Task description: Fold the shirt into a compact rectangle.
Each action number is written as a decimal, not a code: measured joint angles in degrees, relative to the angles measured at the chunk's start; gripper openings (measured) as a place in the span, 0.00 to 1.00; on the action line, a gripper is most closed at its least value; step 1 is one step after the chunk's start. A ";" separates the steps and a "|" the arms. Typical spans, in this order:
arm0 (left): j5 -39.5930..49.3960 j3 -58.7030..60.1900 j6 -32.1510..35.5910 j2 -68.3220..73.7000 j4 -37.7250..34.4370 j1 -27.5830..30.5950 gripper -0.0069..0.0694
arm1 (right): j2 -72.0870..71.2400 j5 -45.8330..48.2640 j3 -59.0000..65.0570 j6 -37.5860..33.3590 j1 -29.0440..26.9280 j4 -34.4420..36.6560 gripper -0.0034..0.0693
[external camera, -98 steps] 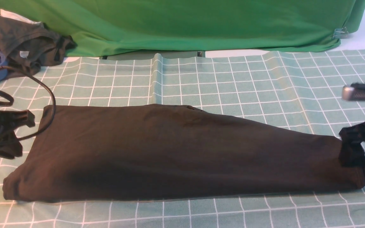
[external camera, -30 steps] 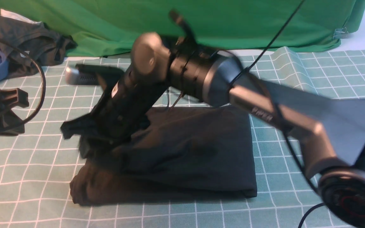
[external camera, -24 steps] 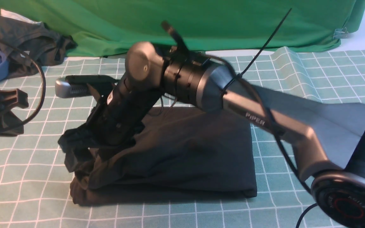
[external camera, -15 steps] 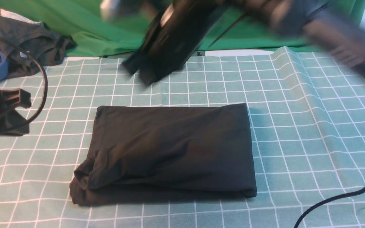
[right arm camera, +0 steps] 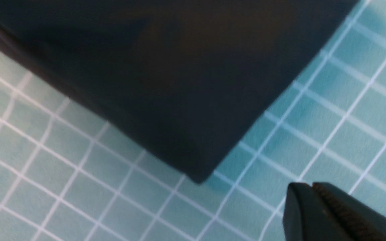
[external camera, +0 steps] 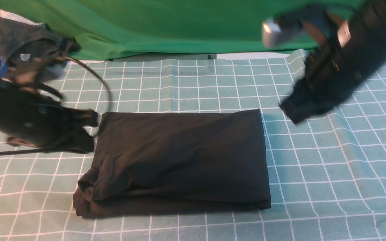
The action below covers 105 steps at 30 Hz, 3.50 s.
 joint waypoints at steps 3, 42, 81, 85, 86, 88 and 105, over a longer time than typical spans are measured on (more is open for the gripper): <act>-2.51 0.00 -4.32 4.66 3.79 -2.62 0.18 | -2.36 -2.27 4.82 -0.06 -0.05 0.19 0.08; -13.93 -2.44 2.91 9.62 10.16 -3.50 0.11 | -3.83 -7.38 6.77 -0.11 -0.05 0.65 0.08; -10.07 7.62 -6.71 6.62 8.49 -9.77 0.10 | -3.88 -8.17 6.77 -1.58 -0.05 3.44 0.08; -7.01 10.49 -6.74 6.63 8.11 -9.32 0.10 | -3.88 -8.01 6.77 -1.58 -0.05 3.46 0.08; -6.43 10.69 -6.43 6.38 7.81 -9.32 0.10 | -3.88 -8.01 6.77 -1.58 -0.05 3.46 0.08; -6.09 10.72 -5.88 4.96 6.91 -9.32 0.10 | -3.94 -7.83 6.77 -1.58 -0.05 3.46 0.08; -11.32 7.56 -12.04 4.39 10.61 -9.32 0.10 | 5.43 -10.02 6.77 0.47 5.83 7.63 0.08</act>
